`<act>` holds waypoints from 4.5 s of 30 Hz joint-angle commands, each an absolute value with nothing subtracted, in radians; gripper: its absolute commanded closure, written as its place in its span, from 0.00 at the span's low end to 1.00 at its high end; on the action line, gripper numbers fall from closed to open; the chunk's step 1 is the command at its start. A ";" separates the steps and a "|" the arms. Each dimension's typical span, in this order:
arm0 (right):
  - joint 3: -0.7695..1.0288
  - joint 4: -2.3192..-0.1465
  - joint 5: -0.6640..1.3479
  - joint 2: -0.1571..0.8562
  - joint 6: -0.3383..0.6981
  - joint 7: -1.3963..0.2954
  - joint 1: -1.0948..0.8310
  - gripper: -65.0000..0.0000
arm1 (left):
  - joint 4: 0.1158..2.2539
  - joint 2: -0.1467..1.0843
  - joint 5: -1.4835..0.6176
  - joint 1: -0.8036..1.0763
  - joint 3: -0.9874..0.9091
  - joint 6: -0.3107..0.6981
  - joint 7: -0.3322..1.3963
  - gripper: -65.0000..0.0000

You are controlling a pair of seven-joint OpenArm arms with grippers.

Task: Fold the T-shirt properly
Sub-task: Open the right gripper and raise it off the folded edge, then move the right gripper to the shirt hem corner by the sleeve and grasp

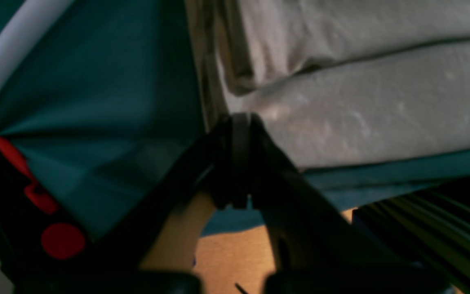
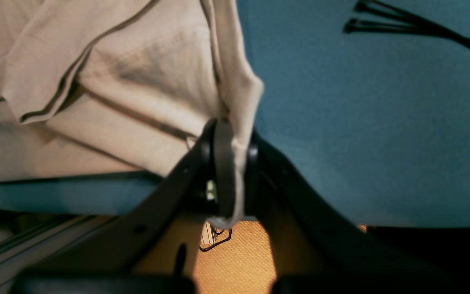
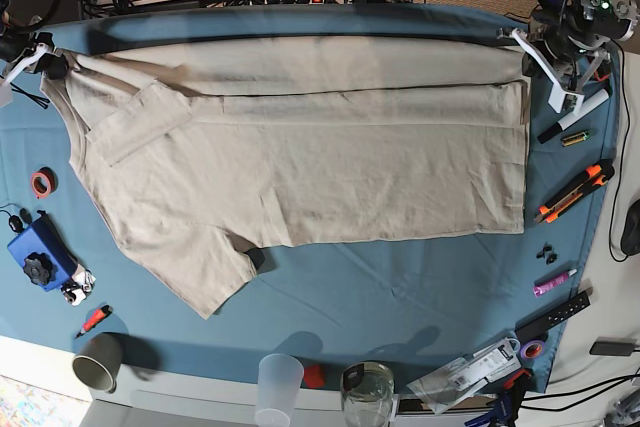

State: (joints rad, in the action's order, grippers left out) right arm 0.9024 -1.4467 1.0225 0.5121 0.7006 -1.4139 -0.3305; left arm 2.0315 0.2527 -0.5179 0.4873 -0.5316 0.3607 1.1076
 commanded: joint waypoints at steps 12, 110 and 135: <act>0.928 -1.477 1.183 0.565 0.698 -1.396 -0.329 0.71 | 2.106 0.266 -0.517 0.491 -0.540 0.364 1.098 0.72; 0.224 -1.365 0.424 0.605 0.522 -0.929 0.297 0.68 | 2.356 0.230 -0.458 0.595 -0.540 0.364 0.852 0.72; 0.222 -0.657 0.155 0.395 0.541 -0.619 0.582 0.69 | 2.356 0.230 -0.476 0.595 -0.540 0.364 0.817 0.72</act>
